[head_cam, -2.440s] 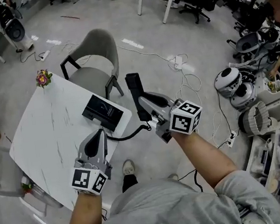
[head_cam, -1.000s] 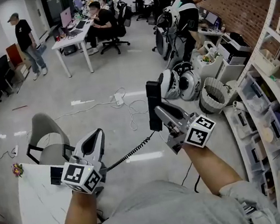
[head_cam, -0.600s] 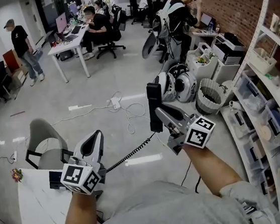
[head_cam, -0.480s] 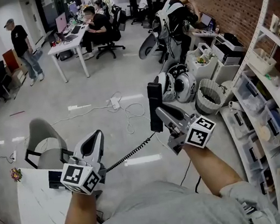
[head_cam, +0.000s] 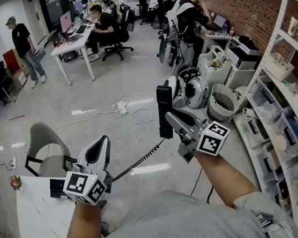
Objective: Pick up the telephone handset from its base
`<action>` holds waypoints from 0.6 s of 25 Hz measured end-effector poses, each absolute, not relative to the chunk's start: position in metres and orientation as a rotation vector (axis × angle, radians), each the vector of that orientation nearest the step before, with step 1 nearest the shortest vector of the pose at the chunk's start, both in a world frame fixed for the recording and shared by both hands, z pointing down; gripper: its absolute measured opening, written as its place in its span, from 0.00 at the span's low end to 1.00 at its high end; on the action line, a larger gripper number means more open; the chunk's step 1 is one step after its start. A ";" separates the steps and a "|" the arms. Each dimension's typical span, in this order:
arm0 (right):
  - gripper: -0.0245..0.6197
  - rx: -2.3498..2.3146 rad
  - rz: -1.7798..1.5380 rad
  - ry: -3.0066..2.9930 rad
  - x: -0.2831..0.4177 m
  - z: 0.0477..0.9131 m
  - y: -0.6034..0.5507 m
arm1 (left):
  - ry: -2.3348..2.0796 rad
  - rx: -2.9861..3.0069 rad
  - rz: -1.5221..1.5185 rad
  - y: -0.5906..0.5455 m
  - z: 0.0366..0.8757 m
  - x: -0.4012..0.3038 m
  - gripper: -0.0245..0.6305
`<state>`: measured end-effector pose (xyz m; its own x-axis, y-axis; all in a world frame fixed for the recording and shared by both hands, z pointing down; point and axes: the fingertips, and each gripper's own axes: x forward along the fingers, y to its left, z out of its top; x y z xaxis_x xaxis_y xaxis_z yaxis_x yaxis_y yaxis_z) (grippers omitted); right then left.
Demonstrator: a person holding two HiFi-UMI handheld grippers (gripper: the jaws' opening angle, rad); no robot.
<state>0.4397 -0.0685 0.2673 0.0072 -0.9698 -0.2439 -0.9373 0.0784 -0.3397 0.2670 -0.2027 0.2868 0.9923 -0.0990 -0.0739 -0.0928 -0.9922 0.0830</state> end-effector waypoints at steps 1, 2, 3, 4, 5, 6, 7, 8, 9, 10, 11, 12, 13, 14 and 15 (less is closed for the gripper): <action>0.15 -1.883 -0.107 1.956 0.440 0.267 -0.068 | -0.148 3.057 -0.119 -0.202 0.286 0.267 0.11; 0.15 -1.882 -0.106 1.958 0.440 0.266 -0.068 | -0.149 3.058 -0.120 -0.202 0.285 0.267 0.11; 0.15 -1.881 -0.105 1.958 0.440 0.266 -0.069 | -0.150 3.059 -0.121 -0.202 0.285 0.267 0.11; 0.15 -1.879 -0.105 1.959 0.440 0.266 -0.069 | -0.151 3.060 -0.121 -0.202 0.284 0.267 0.11; 0.15 -1.878 -0.105 1.958 0.440 0.266 -0.070 | -0.151 3.060 -0.120 -0.203 0.285 0.267 0.11; 0.15 -1.878 -0.105 1.958 0.440 0.267 -0.071 | -0.151 3.060 -0.120 -0.203 0.285 0.266 0.11; 0.15 -1.877 -0.105 1.958 0.439 0.267 -0.072 | -0.152 3.058 -0.119 -0.204 0.286 0.266 0.11; 0.15 -1.877 -0.105 1.959 0.439 0.268 -0.073 | -0.153 3.057 -0.118 -0.205 0.287 0.265 0.11; 0.15 -1.876 -0.105 1.959 0.438 0.269 -0.074 | -0.154 3.056 -0.118 -0.206 0.288 0.264 0.11; 0.15 -1.875 -0.106 1.959 0.438 0.269 -0.074 | -0.156 3.056 -0.118 -0.206 0.289 0.264 0.11; 0.15 -1.874 -0.106 1.960 0.438 0.269 -0.075 | -0.157 3.057 -0.118 -0.206 0.289 0.263 0.11; 0.15 -1.872 -0.106 1.959 0.438 0.269 -0.075 | -0.159 3.057 -0.118 -0.207 0.289 0.264 0.11; 0.15 -1.871 -0.107 1.959 0.439 0.269 -0.075 | -0.160 3.057 -0.118 -0.207 0.288 0.264 0.11; 0.15 -1.871 -0.107 1.958 0.439 0.269 -0.076 | -0.160 3.057 -0.117 -0.207 0.288 0.264 0.11; 0.15 -1.874 -0.107 1.957 0.439 0.269 -0.076 | -0.160 3.056 -0.116 -0.208 0.288 0.264 0.11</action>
